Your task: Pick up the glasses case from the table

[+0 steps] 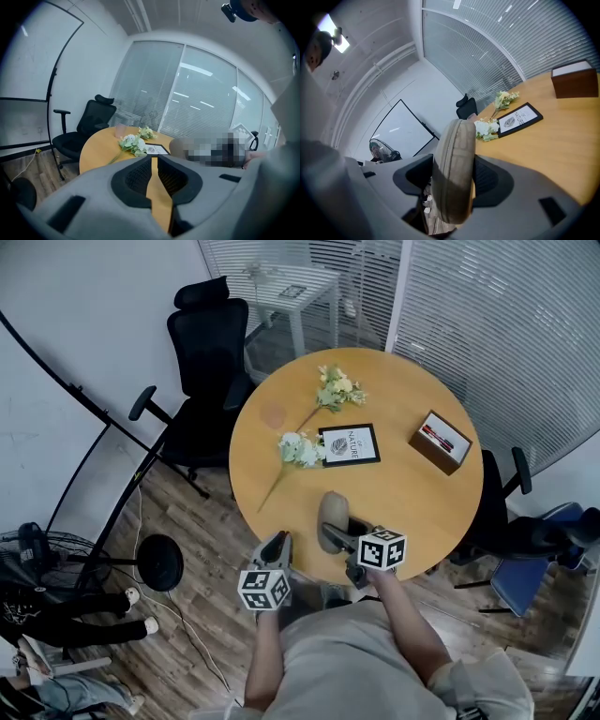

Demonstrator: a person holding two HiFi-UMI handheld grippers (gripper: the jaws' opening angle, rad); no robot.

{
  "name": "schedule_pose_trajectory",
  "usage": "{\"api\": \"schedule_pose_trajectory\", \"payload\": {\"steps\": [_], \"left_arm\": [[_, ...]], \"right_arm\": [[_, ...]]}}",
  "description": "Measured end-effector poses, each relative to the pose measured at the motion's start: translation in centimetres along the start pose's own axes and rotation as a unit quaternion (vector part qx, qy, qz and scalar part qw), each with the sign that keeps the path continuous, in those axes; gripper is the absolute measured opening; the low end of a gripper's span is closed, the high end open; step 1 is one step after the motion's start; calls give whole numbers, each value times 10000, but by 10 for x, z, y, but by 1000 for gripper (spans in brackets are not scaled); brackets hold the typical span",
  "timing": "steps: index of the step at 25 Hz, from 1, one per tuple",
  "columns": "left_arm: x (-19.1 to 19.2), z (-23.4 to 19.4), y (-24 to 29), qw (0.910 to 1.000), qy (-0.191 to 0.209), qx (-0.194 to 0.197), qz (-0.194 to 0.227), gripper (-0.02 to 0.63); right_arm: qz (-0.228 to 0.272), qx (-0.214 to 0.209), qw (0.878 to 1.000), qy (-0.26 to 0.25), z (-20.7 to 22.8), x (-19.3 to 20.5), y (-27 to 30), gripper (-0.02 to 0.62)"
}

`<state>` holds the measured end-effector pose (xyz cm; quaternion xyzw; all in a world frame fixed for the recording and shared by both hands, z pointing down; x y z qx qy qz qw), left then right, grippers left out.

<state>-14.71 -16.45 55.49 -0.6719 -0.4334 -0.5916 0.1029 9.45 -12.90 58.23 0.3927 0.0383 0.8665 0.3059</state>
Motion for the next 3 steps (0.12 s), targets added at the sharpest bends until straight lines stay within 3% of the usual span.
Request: {"api": "schedule_pose_trajectory", "payload": {"steps": [3], "left_arm": [[1,-2,-1,10000,-8,-50,37,13]], "right_arm": [[-2,1,10000,-2,1,1,1,252]]}}
Point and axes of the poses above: the fingertips, and each gripper's own axes: y forward along the fingers, z to its right, x out of its underside, the point moved 10 cm from there along -y, backward along the fingers, and after that the axes turned 1 degree about y, right-handed, at the moved point
